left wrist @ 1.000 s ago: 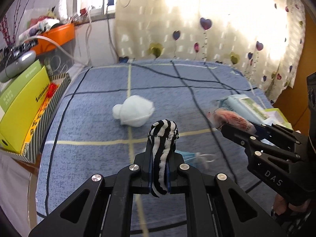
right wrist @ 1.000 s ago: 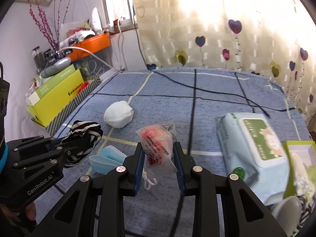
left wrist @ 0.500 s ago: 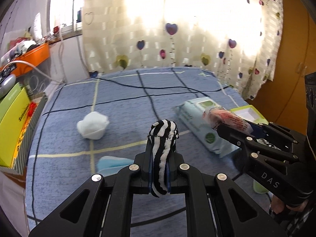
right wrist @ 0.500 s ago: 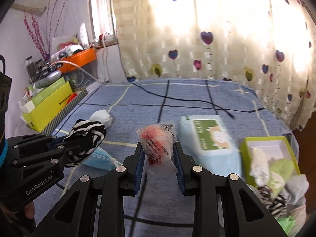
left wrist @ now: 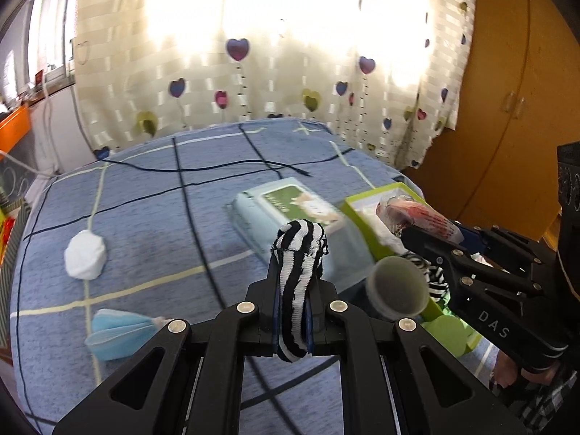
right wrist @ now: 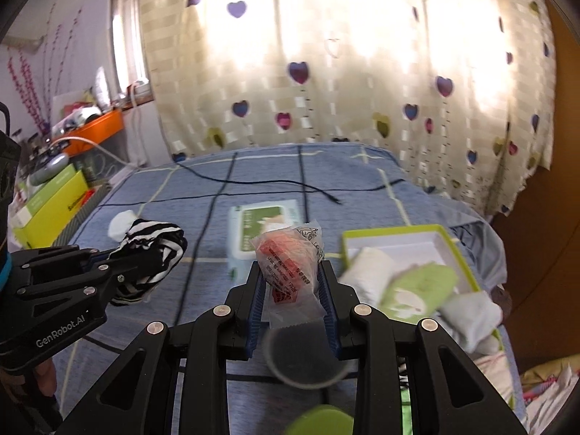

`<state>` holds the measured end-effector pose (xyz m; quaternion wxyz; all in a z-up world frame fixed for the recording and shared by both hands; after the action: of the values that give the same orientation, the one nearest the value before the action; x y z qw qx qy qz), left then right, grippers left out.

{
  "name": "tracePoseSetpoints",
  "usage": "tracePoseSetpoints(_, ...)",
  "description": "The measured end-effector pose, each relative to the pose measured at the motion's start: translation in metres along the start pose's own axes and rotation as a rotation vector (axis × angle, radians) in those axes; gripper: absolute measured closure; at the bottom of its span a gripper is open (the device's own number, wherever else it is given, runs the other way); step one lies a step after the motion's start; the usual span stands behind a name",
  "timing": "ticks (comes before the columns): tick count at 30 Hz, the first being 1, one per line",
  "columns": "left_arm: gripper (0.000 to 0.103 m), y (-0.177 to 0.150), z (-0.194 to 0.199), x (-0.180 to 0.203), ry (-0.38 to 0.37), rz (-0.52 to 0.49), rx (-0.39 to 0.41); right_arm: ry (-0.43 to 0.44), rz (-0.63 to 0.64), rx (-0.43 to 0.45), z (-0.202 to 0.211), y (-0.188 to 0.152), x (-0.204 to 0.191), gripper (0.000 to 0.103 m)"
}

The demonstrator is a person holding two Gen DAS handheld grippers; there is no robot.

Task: Organize soft objects
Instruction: 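Carry the wrapped packet and striped sock over the yellow-green box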

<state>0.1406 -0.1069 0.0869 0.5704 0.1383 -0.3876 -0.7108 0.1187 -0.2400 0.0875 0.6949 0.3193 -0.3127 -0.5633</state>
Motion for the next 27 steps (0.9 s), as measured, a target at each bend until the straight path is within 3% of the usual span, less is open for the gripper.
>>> tracePoseSetpoints(27,0.093,0.024,-0.059,0.097,-0.145,-0.074,-0.096,-0.153,-0.091,-0.052,0.020,-0.034,0.132,0.075)
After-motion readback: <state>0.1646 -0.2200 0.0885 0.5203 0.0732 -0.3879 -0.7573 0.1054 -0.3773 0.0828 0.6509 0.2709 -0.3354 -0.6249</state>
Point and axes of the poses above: each gripper's, at about its wrist camera, not at the fingertips, and z roughly against the way its jaws point, x to its right, y to its top, the point moved 3 cm from there along -z, roughly the way its jaws point, and after that the axes turned 9 degrees about z, right-handed, at the moved point
